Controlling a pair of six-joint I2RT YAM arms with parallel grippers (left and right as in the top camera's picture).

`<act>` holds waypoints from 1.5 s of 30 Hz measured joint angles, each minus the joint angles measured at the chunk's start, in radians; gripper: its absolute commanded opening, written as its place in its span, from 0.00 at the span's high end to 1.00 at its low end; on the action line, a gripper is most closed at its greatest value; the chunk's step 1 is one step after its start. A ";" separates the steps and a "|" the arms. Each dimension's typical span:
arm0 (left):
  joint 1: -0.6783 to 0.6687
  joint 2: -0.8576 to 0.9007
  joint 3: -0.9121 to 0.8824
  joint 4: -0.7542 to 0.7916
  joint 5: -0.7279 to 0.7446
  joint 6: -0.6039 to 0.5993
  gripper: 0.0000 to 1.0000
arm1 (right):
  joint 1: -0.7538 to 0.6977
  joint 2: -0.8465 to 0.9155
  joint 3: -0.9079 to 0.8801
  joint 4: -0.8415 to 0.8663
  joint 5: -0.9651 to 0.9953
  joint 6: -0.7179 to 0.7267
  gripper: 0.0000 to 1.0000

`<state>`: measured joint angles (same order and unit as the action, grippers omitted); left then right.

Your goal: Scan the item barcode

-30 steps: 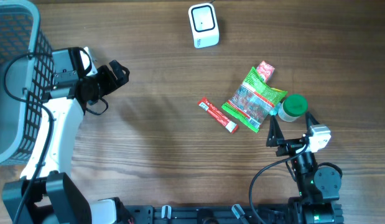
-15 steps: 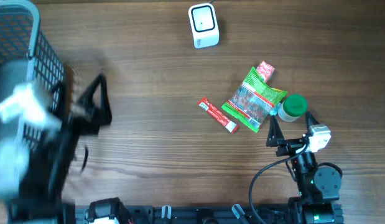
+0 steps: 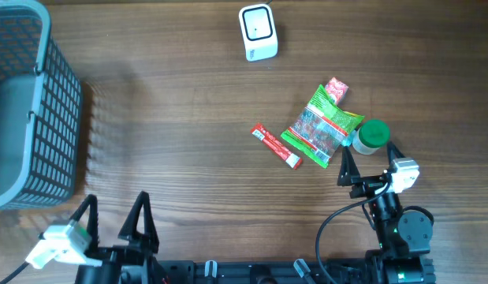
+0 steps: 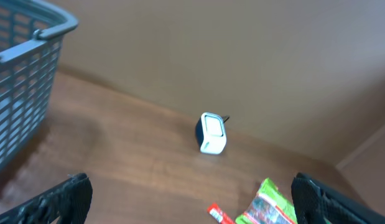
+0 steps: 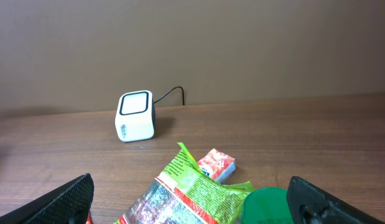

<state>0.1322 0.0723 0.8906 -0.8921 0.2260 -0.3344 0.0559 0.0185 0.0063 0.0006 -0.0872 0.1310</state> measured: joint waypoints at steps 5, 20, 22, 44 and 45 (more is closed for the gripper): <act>-0.036 -0.052 -0.192 0.330 -0.005 0.000 0.00 | 0.000 0.000 0.000 0.000 0.000 0.000 0.00; -0.070 -0.060 -0.785 1.172 -0.010 0.000 0.00 | 0.000 0.000 0.000 0.000 -0.002 0.000 0.00; -0.070 -0.060 -0.826 1.172 -0.013 0.000 0.00 | 0.000 0.000 0.000 0.000 -0.002 0.000 0.00; -0.060 -0.059 -0.882 0.832 -0.102 0.261 0.00 | 0.000 0.000 0.000 0.000 -0.002 0.000 0.00; -0.060 -0.059 -0.882 0.832 -0.102 0.268 0.00 | 0.000 0.000 0.000 0.000 -0.002 0.000 0.00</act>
<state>0.0723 0.0135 0.0082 -0.0601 0.1238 -0.0662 0.0559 0.0185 0.0063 0.0002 -0.0895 0.1310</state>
